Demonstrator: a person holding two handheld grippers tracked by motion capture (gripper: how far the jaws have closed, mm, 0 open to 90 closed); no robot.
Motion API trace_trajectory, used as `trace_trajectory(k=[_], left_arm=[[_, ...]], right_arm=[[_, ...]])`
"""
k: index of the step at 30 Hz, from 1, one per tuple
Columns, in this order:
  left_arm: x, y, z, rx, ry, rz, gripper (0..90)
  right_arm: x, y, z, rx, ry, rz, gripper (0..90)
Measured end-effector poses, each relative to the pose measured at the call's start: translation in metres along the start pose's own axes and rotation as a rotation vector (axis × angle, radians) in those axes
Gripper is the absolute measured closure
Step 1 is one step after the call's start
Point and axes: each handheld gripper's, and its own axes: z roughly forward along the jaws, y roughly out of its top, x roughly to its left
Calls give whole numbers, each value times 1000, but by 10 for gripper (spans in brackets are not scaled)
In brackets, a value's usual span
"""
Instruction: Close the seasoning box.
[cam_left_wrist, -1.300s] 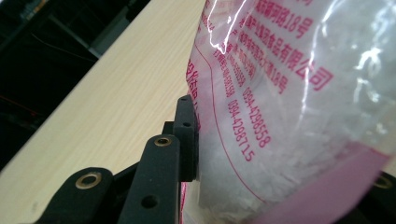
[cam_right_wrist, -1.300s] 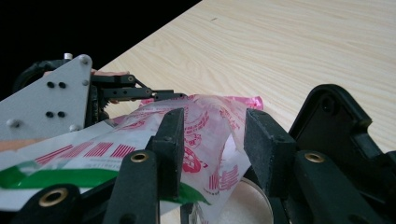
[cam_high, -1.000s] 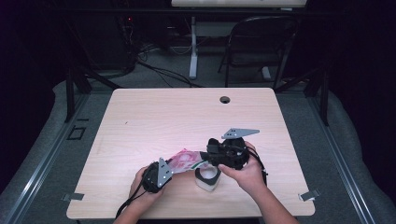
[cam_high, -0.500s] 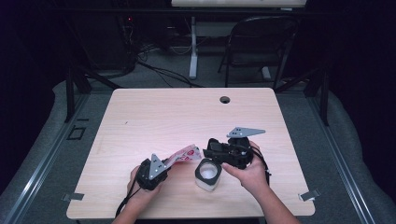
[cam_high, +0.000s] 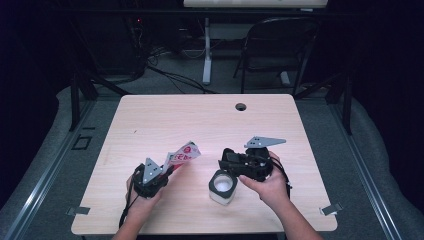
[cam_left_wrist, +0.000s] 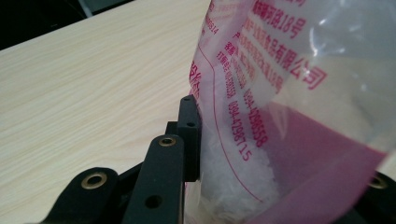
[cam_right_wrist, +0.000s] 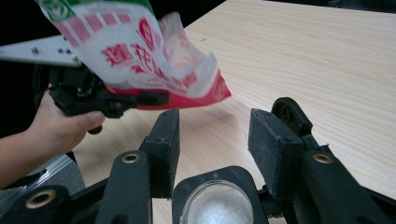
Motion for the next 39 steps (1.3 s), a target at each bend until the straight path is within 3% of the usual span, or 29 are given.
trace_trajectory(k=[5,12,23,29,39], left_arm=[[15,0,-9,-15,22,-53,768],[38,-9,-24,30,92,-48,765],[71,-32,-38,16,191,-180,763],[81,-41,-38,28,214,-231,763],[85,-48,-35,39,219,-271,747]], right_arm=[[0,0,-2,2,1,-8,530],[-1,-1,-7,-14,-10,-15,514],[-1,-1,-6,-20,-20,-22,504],[-1,-1,-4,-25,-15,-21,504],[1,-1,-3,-25,-13,-26,504]])
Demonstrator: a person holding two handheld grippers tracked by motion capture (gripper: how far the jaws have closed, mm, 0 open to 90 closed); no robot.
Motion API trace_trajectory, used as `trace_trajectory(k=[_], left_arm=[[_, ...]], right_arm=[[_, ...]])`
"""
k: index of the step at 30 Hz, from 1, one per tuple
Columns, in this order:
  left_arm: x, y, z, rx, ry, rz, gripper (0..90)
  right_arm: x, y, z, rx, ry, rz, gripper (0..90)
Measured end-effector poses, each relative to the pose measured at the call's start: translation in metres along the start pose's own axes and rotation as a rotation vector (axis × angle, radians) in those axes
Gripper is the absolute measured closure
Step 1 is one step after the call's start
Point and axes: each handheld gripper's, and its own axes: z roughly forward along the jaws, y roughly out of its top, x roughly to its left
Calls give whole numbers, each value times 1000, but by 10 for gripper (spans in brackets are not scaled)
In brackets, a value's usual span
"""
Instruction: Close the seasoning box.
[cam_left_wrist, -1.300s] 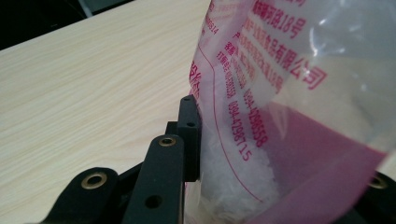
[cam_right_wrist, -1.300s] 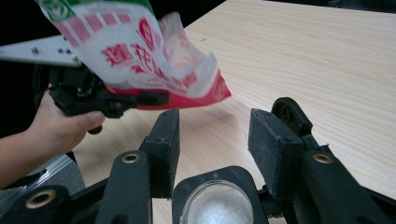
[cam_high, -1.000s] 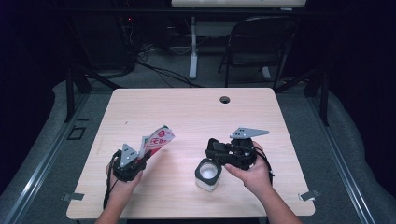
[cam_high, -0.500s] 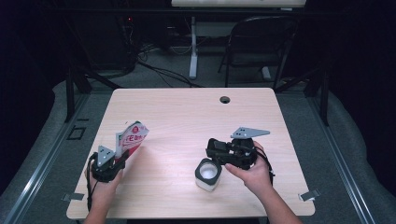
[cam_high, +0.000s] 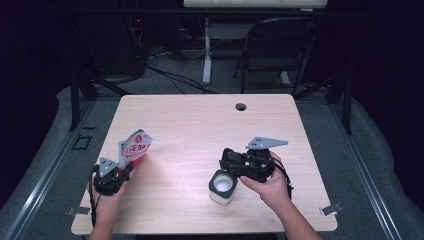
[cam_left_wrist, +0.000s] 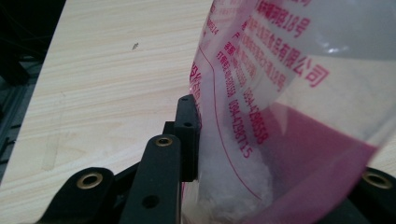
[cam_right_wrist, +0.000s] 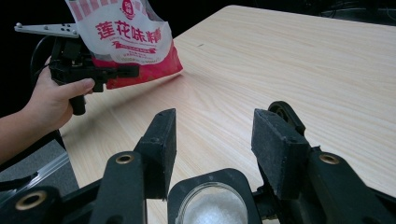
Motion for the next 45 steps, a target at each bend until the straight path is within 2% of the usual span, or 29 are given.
trace_trajectory(k=[3,8,12,15,19,24,27,33,39,41,45], left_arm=[[1,-1,0,13,-11,-22,728],[2,-3,1,16,-5,-36,680],[4,-5,2,17,-17,-67,556],[5,-3,-1,-6,-31,-94,441],[2,-1,-5,-27,-42,-99,383],[-2,1,-7,-37,-64,-78,355],[-7,2,-8,-52,-105,-60,323],[-25,6,-12,-66,-158,-8,305],[-40,7,-17,-50,-200,46,296],[-47,7,-18,-46,-212,67,290],[-55,7,-19,-40,-211,103,290]], right_arm=[[0,-1,1,1,-2,5,504],[0,-1,2,4,-2,5,504],[0,-1,3,7,-1,4,503],[0,-2,3,7,0,5,502],[0,-3,3,3,-4,7,496],[-1,-3,1,-13,-9,-3,477],[0,-2,1,-17,-14,-9,475],[0,-2,0,-24,-19,-9,473],[0,-2,-3,-30,-25,-14,472],[1,-1,-5,-45,-22,-10,472],[2,3,-9,-67,-32,-17,470]])
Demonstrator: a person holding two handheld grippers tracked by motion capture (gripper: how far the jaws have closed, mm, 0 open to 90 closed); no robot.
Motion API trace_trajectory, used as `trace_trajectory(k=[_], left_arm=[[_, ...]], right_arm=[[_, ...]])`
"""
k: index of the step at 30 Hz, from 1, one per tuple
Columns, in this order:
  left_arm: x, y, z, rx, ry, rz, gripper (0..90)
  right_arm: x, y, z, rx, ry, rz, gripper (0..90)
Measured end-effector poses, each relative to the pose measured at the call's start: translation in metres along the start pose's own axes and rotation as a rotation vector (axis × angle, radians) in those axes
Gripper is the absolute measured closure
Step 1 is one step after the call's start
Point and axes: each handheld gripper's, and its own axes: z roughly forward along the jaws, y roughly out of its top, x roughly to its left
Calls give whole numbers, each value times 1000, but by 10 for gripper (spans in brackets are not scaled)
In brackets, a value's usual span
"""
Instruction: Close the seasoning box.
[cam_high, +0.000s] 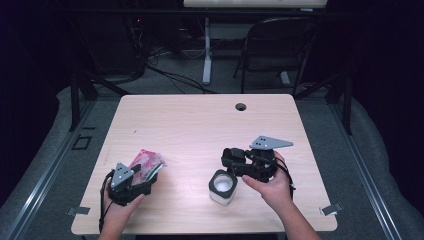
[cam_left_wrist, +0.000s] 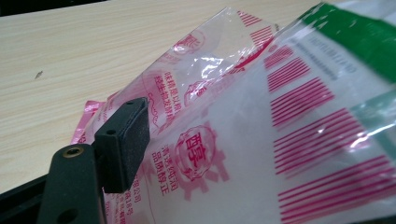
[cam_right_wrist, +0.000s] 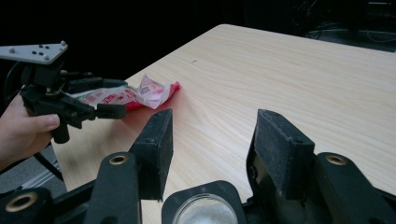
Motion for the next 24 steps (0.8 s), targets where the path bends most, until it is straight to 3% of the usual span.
trace_trajectory(k=[5,8,11,17,24], left_arm=[[-5,0,1,12,-7,13,282],[-8,1,0,12,-12,18,273],[-12,1,0,0,-15,22,272],[-15,2,-1,9,-27,29,270],[-19,2,0,16,-30,31,271]], right_arm=[[-9,4,-7,-15,-49,-3,460],[-21,1,-12,-20,-129,7,447],[-32,-5,-14,-24,-162,36,436],[-39,-16,-8,42,-136,40,456],[-36,-20,-1,86,-129,-3,624]])
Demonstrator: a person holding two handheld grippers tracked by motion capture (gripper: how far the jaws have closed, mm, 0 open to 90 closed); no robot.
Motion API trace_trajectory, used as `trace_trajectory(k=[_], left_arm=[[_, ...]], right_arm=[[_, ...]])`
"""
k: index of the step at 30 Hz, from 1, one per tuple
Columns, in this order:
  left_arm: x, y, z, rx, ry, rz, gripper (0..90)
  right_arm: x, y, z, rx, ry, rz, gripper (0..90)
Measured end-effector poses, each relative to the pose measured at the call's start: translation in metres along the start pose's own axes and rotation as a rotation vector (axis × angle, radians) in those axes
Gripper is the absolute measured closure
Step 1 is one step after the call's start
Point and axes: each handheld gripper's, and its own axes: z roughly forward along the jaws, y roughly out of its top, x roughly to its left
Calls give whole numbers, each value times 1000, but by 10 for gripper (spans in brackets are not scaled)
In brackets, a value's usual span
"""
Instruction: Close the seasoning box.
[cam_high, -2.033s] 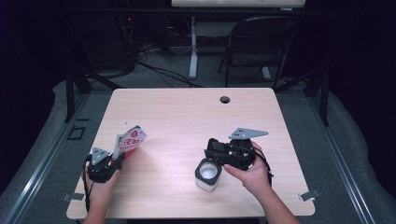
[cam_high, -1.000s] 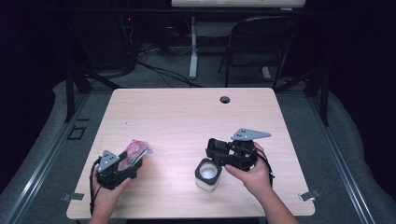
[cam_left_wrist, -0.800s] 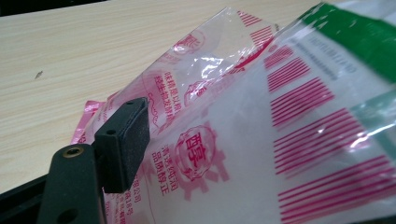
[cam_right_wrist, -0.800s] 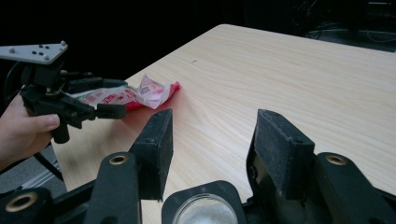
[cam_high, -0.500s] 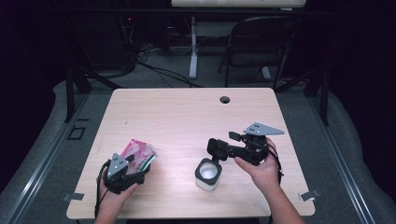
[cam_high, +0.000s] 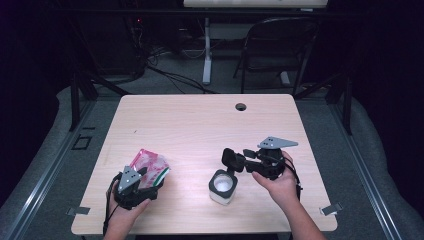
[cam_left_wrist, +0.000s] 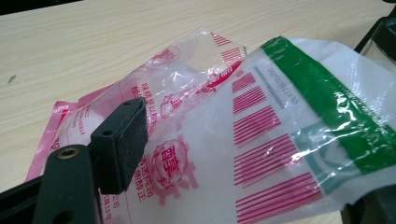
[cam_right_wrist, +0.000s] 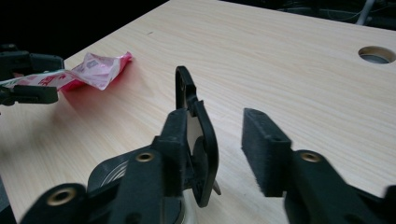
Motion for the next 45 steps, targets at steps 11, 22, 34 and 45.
trace_trajectory(k=[11,22,34,45], left_arm=[[-3,2,-1,2,4,-1,273],[-9,5,0,-1,-4,26,273],[-24,10,-1,-23,-12,47,279],[-40,11,4,-10,-37,56,282]], right_arm=[[4,0,-1,26,11,-56,794],[9,-2,-4,24,-14,-104,810],[18,-3,-4,18,-55,-135,805],[37,-4,-5,21,-73,-208,795]])
